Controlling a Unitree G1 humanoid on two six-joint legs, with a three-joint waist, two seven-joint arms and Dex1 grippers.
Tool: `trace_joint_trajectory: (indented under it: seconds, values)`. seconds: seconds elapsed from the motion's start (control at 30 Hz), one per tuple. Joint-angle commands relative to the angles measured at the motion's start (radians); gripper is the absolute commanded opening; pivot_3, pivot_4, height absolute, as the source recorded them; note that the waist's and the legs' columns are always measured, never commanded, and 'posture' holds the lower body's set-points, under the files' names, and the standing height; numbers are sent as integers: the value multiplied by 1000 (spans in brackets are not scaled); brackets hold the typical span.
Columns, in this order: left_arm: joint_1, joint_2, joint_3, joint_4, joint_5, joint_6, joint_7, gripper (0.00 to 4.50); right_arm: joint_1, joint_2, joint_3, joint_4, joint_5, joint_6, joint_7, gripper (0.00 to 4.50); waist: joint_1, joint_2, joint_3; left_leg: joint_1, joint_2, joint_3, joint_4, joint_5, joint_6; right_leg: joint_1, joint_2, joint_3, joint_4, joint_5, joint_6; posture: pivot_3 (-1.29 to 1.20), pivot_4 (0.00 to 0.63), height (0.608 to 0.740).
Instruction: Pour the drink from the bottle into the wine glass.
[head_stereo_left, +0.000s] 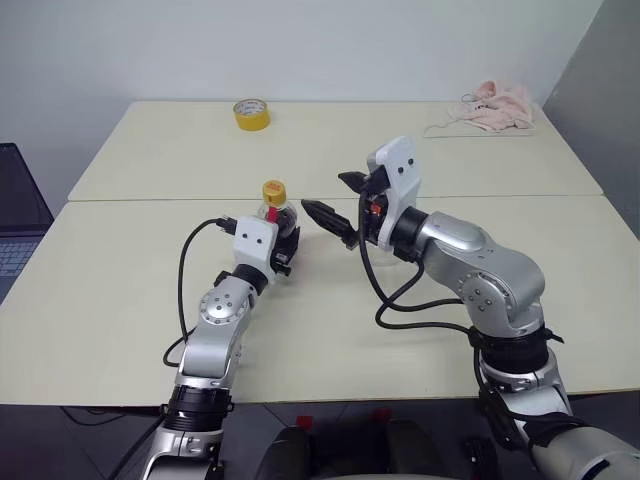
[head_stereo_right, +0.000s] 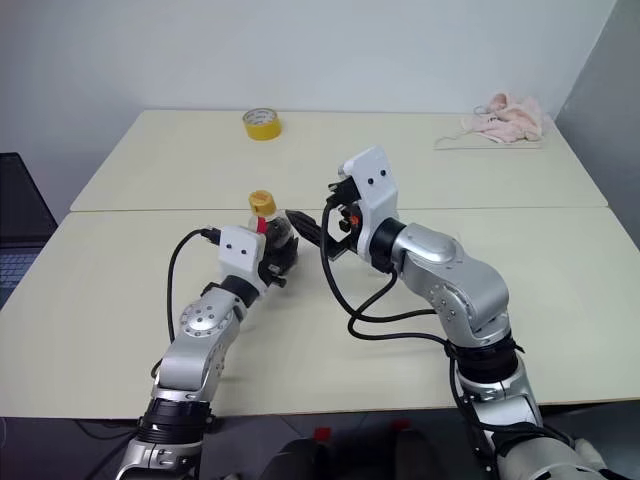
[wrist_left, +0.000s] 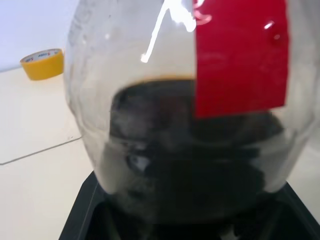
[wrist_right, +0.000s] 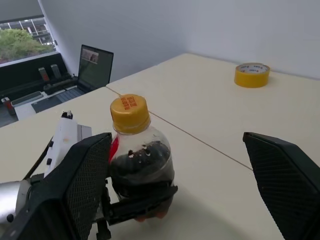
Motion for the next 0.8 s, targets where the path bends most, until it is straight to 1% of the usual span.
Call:
trace_joint_trajectory:
  seconds: [0.03,0.23,0.33,0.53,0.8]
  values:
    - [-22,-8,-7,-30,3,-35,-7,2065,-53,34,10,9,-26,-32,-11,4500,-1,0,0,-1,0,0,0,0,0,-1,0,0,0,0,0,0,150,740]
    - [-30,-15,-7,-30,1,-35,-12,2051,-73,89,34,50,-47,-66,6,4500,-8,0,0,-7,0,-1,3,0,0,-7,0,-1,3,1,-1,0,150,740]
    - [-28,-17,-9,-35,2,-33,-10,2048,-71,103,58,58,-54,-73,17,4500,-12,1,0,-13,-1,-5,11,0,-1,-8,0,-4,4,1,-1,0,150,740]
    - [-19,-20,-12,-47,4,-31,-8,2048,-80,130,86,108,-90,-106,32,4500,-13,1,0,-14,-2,-12,12,0,-1,-7,-3,-13,6,1,0,0,150,740]
    - [-12,-20,-13,-60,6,-27,-8,2048,-110,159,74,193,-132,-160,38,4500,-18,1,1,-14,-3,-13,12,0,-1,-7,-3,-15,7,1,-1,0,150,740]
